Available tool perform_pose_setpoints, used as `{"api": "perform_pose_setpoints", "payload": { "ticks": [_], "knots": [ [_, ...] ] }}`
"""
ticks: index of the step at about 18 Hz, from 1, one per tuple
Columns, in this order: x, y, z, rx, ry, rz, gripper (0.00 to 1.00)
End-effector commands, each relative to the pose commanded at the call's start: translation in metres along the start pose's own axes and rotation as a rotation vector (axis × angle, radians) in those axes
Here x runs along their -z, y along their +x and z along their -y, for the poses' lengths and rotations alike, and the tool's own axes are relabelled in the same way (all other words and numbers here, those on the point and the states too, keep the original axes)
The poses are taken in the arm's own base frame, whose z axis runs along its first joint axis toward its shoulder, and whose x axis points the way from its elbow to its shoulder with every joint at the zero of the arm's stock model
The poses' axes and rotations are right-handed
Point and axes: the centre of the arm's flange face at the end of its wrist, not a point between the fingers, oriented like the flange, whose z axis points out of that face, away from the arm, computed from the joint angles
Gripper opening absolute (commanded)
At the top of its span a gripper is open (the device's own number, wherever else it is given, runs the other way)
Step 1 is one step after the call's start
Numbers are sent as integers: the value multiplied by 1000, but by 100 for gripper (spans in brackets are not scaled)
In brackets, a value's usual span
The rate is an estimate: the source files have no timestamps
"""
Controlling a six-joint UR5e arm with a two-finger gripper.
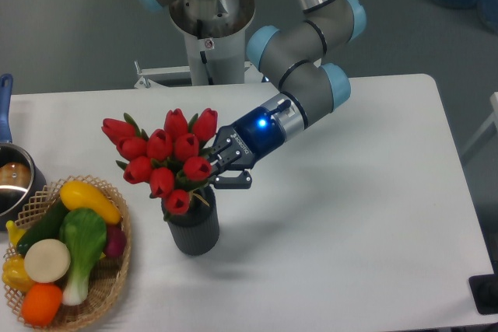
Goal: Insert the flowers into the vase
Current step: 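Push the tulip bunch further down into the vase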
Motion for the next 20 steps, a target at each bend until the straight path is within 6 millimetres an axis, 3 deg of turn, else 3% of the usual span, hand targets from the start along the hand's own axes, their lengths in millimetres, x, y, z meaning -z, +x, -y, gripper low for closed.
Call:
{"api": "perform_pose_setpoints", "payload": {
  "ticks": [20],
  "knots": [
    [0,-2,-42,-18,-1,0,15]
  ]
}}
